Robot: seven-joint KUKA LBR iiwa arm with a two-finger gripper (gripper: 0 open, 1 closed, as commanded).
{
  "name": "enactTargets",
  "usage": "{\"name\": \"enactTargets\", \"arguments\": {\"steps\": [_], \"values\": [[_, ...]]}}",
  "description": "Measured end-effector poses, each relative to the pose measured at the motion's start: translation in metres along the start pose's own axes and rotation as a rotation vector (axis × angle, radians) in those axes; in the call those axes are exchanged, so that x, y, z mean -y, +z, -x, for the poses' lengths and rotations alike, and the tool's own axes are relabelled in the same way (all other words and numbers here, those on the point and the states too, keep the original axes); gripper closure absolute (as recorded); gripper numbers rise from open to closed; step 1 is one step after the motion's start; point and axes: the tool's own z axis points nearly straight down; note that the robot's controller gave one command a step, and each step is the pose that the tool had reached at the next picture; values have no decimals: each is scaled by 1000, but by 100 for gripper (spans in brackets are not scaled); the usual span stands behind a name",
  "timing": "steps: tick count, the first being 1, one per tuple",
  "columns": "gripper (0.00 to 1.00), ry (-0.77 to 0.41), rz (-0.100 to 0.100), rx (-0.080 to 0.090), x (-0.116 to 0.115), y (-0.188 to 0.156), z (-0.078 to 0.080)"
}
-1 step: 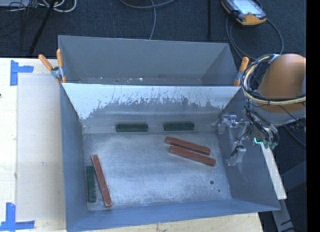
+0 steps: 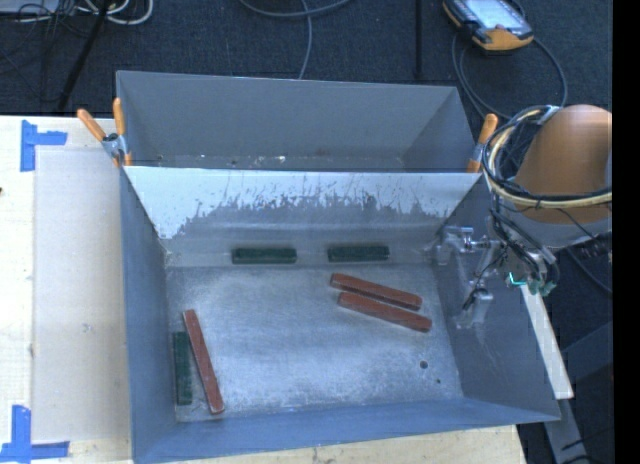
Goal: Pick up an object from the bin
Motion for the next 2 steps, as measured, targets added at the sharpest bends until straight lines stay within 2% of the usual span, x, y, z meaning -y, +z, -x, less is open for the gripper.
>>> {"name": "enactTargets", "arguments": {"steps": [1,2], "values": [[0,74,-1,6,-13,38,4],[0,13,0,-1,-40,81,-6]]}}
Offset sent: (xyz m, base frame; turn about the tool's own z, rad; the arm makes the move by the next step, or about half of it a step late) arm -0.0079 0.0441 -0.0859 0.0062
